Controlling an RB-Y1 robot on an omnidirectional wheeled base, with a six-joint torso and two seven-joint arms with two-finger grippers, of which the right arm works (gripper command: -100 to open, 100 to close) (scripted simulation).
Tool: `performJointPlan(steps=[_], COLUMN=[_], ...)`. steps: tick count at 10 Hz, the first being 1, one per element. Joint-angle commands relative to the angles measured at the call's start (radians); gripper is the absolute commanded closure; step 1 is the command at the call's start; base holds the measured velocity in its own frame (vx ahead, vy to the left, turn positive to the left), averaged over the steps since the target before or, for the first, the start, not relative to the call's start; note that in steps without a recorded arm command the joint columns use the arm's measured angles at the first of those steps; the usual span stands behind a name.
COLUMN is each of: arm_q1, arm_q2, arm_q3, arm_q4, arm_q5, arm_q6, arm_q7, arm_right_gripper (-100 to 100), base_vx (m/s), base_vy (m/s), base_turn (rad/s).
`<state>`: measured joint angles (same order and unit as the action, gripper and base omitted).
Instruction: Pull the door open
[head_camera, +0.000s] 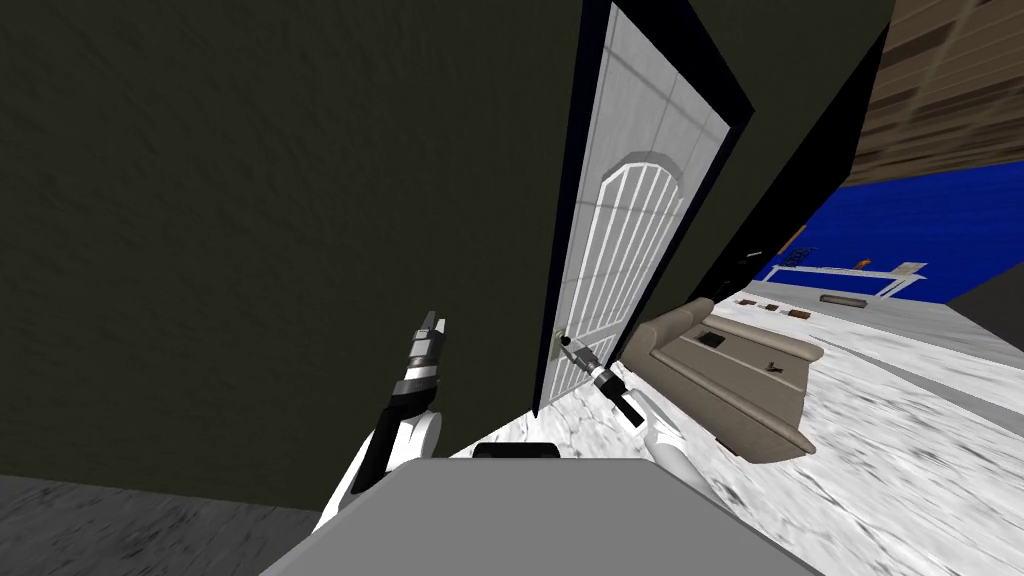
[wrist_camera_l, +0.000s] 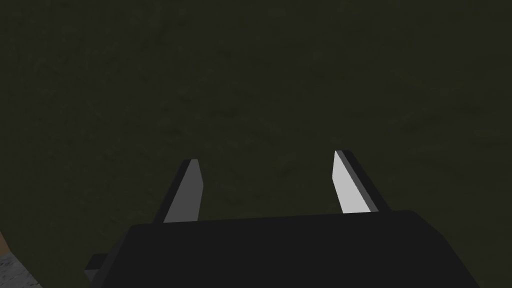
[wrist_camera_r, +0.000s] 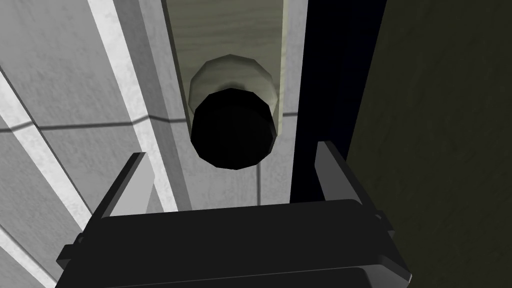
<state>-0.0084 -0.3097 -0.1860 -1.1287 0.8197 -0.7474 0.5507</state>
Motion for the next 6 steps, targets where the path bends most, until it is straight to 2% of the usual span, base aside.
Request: performJointPlan(steps=[1,2,3,6], arm_q1=[-0.005,-0.004,-0.004,-0.004], arm_q2=[0.006,0.004,0.004,0.004], arm_q3=[-0.001,-0.001,-0.001,-0.001], arm_q4=[0.003,0.003,0.003,0.003], arm_q5=[-0.001,-0.001,-0.001,-0.001], arm_q6=[0.007,0.004,0.004,0.004], arm_q7=[0.008,0.005,0.005,0.005], arm_right_gripper=[-100,-100,100,100], base_vx=[0.139,0.015,-0.044,-0.009], base_vy=[0.033,-0.011,-0.02,0.002], base_turn=[0.061,0.02,-0.003,-0.004])
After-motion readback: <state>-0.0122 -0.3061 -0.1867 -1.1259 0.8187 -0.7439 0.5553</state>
